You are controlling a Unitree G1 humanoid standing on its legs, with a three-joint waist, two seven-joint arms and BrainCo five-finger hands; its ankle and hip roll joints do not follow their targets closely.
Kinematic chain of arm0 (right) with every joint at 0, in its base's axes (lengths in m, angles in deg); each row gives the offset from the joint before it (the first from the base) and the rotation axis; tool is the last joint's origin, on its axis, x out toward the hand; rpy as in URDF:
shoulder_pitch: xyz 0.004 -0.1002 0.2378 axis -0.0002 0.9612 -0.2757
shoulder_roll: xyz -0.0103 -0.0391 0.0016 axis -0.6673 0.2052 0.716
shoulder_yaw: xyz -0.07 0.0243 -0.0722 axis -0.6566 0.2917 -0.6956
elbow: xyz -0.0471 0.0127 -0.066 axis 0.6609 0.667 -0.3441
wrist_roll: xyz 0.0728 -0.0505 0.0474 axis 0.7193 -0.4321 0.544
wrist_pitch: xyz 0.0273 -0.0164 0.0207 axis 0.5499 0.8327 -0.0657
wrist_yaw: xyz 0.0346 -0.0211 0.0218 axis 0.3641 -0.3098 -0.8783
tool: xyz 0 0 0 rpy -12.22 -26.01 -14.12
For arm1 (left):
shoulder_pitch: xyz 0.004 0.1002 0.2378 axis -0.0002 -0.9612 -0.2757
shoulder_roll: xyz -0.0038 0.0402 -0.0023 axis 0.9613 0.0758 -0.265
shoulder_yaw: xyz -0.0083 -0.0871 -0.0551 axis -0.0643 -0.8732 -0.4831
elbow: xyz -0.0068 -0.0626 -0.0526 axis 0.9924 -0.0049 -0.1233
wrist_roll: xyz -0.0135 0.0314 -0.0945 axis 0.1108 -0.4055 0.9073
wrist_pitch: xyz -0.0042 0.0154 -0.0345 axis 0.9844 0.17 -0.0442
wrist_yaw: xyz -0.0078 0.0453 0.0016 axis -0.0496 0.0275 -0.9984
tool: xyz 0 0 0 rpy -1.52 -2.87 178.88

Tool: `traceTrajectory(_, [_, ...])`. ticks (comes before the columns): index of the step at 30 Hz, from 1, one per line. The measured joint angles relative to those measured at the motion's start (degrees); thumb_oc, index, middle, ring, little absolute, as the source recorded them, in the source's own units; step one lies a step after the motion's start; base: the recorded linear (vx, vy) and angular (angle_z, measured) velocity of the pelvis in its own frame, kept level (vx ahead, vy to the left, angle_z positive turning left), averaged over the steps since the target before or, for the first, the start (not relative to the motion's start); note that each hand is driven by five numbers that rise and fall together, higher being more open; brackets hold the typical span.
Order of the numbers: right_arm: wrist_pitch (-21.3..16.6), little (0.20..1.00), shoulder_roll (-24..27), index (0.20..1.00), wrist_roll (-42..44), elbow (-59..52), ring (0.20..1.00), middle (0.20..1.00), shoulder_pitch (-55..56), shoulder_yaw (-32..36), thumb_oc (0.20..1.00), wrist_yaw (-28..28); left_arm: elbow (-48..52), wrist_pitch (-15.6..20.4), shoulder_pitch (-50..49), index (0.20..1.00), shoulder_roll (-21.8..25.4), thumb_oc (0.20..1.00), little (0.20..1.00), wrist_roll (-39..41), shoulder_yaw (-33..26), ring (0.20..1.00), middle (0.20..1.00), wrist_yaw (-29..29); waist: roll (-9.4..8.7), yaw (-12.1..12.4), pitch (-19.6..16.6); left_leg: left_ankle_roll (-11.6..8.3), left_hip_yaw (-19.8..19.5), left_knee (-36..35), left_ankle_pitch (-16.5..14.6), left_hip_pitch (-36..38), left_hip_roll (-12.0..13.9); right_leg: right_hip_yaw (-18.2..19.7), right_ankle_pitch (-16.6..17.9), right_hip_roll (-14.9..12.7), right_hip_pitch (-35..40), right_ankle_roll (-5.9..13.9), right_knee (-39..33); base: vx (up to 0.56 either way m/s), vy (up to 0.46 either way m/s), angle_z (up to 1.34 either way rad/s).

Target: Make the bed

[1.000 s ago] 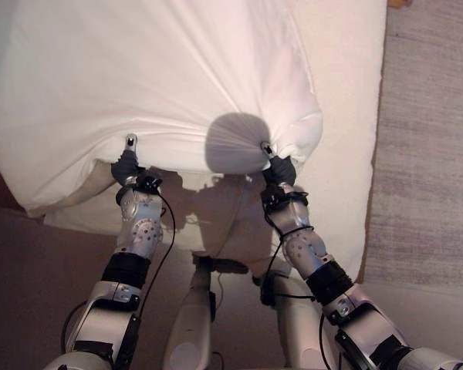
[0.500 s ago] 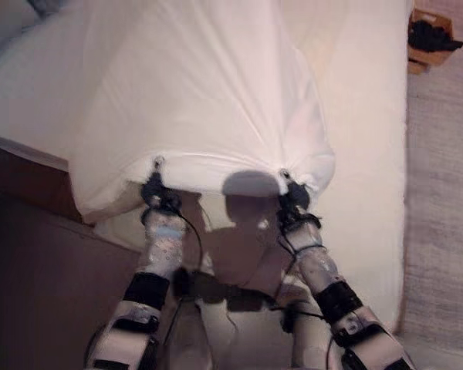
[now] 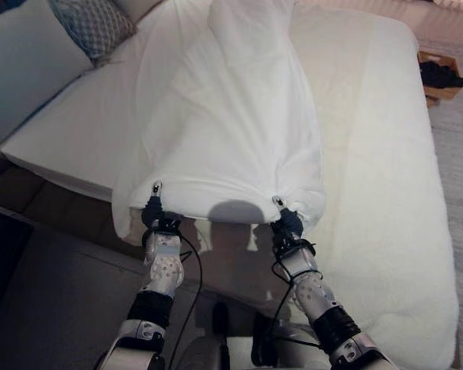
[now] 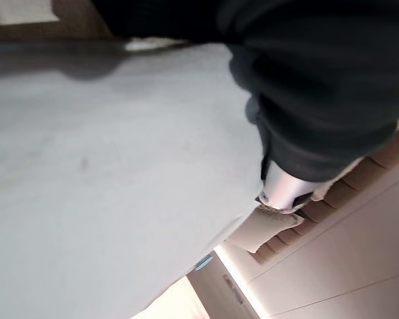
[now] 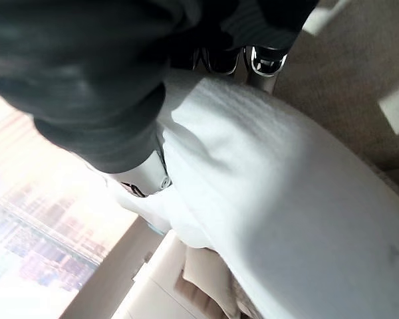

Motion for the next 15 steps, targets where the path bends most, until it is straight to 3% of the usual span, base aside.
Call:
traceTrajectory(2, [0.11, 0.200, 0.87, 0.200, 0.48, 1.97, 0.200, 0.200, -0.40, -0.70, 0.200, 0.21, -0.15, 0.00, -1.27, 0.200, -1.21, 0.200, 0.200, 0.00, -0.14, 0.200, 0.200, -0.09, 0.10, 1.56, 0.11, -4.36, -0.25, 9.74, -2.23, -3.85, 0.29, 0.00, -0.15, -0.99, 1.41, 0.11, 0.07, 0.13, 0.157, 0.13])
traceTrajectory(3, [0.16, 0.200, 0.95, 0.200, 0.48, 2.27, 0.200, 0.200, -0.20, -0.69, 0.200, 0.20, -0.22, -0.03, -1.56, 0.200, -1.41, 0.200, 0.200, -0.01, -0.17, 0.200, 0.200, -0.14, -0.01, 1.82, 0.04, -4.59, -0.18, 12.57, -2.76, -4.28, 1.36, -0.45, -0.29, -0.75, 2.09, -0.18, -0.27, 0.14, 0.176, -0.21])
traceTrajectory(4, [0.20, 0.200, 1.10, 0.200, 0.47, 2.27, 0.200, 0.200, 0.14, -0.86, 0.200, 0.13, -0.40, -0.01, -2.18, 0.200, -1.64, 0.200, 0.200, 0.02, -0.16, 0.200, 0.200, -0.28, 0.19, 1.69, -0.23, -4.80, -0.92, 14.37, -3.49, -4.59, 4.28, -2.94, -0.27, -0.90, 3.48, -0.31, -1.42, 0.22, 0.253, -0.12])
traceTrajectory(5, [0.15, 0.200, 0.63, 0.200, 0.46, 2.17, 0.200, 0.200, 0.48, -0.73, 0.200, 0.15, -0.43, -0.02, -2.25, 0.200, -1.51, 0.200, 0.200, 0.03, -0.30, 0.200, 0.200, -0.30, -0.01, 1.89, -0.66, -3.98, -0.76, 15.02, -3.62, -4.66, 5.85, -4.73, -0.27, -0.78, 3.34, -1.11, -1.80, 0.32, 0.409, -0.22])
traceTrajectory(6, [0.17, 0.200, 0.16, 0.200, 0.47, 1.98, 0.200, 0.200, 0.30, -0.84, 0.200, 0.64, -0.42, 0.00, -2.18, 0.200, -1.21, 0.200, 0.200, 0.41, -0.39, 0.200, 0.200, -0.64, 0.23, 1.81, -0.93, -3.14, -3.20, 11.11, -3.52, -4.13, 9.46, -4.86, -1.01, -0.27, 3.35, 0.33, -2.01, 0.22, 0.305, -0.18])
traceTrajectory(9, [0.23, 0.200, 0.04, 0.200, 0.47, 2.02, 0.200, 0.200, 0.14, -0.77, 0.200, 1.43, -0.49, 0.00, -2.13, 0.200, -1.29, 0.200, 0.200, 0.61, -0.38, 0.200, 0.200, -0.95, 0.33, 1.70, -1.31, -2.85, -11.20, 3.53, -3.26, -1.60, 13.32, -3.92, -0.99, 0.12, 3.20, 0.09, -0.78, 0.17, 0.399, -0.12])
traceTrajectory(11, [0.64, 0.200, 0.15, 0.200, 0.45, 2.13, 0.200, 0.200, -0.28, -1.15, 0.200, 1.58, -0.59, 0.05, -2.91, 0.200, -1.28, 0.200, 0.200, 1.84, -0.53, 0.200, 0.200, -0.99, 0.51, 2.42, -1.87, -2.85, -14.61, 4.60, -3.34, -1.23, 12.06, 1.47, -1.40, 0.29, 2.75, 1.51, 0.33, 0.12, 0.483, -0.37])
traceTrajectory(12, [0.96, 0.200, 0.07, 0.200, 0.44, 2.15, 0.200, 0.200, 0.04, -1.08, 0.200, 1.54, -0.60, 0.11, -3.27, 0.200, -1.33, 0.200, 0.200, 1.95, -0.53, 0.200, 0.200, -0.97, 0.67, 2.15, -2.29, -2.68, -13.91, 2.71, -3.26, 0.19, 11.94, 2.69, -1.43, 0.34, 2.65, 2.17, 0.33, -0.02, 0.376, -0.66])
traceTrajectory(13, [1.37, 0.200, 0.06, 0.200, 0.45, 2.62, 0.200, 0.200, -0.16, -1.31, 0.200, 1.39, -0.26, 0.19, -4.53, 0.200, -1.57, 0.200, 0.200, 2.00, -0.51, 0.200, 0.200, -0.96, 1.43, 2.21, -4.32, -0.58, -13.37, 0.19, -1.89, 1.02, 11.38, 5.36, -1.06, 0.97, 1.45, 3.48, 0.29, -0.13, 0.297, -1.08])
traceTrajectory(14, [1.59, 0.200, -1.00, 0.200, 0.48, 4.26, 0.200, 0.200, -1.24, -2.02, 0.200, 1.61, 0.03, 0.55, -4.75, 0.200, -0.22, 0.200, 0.200, 1.99, -0.80, 0.200, 0.200, -0.90, -0.12, 4.49, -5.70, 0.21, -9.93, -1.22, -2.28, 1.37, 11.97, 8.29, -0.34, 0.36, -0.93, 5.30, 0.69, -0.16, 0.232, -1.36])
traceTrajectory(15, [1.67, 0.200, -1.80, 0.200, 0.48, 4.59, 0.200, 0.200, -1.70, -2.18, 0.200, 1.56, 0.40, 0.56, -4.78, 0.200, 0.18, 0.200, 0.200, 1.92, -1.26, 0.200, 0.200, -0.85, -0.90, 5.72, -6.00, -0.59, -9.50, -1.37, -2.72, 1.58, 11.74, 8.26, 0.56, 0.47, -2.60, 5.73, 1.10, -0.19, 0.241, -1.88])
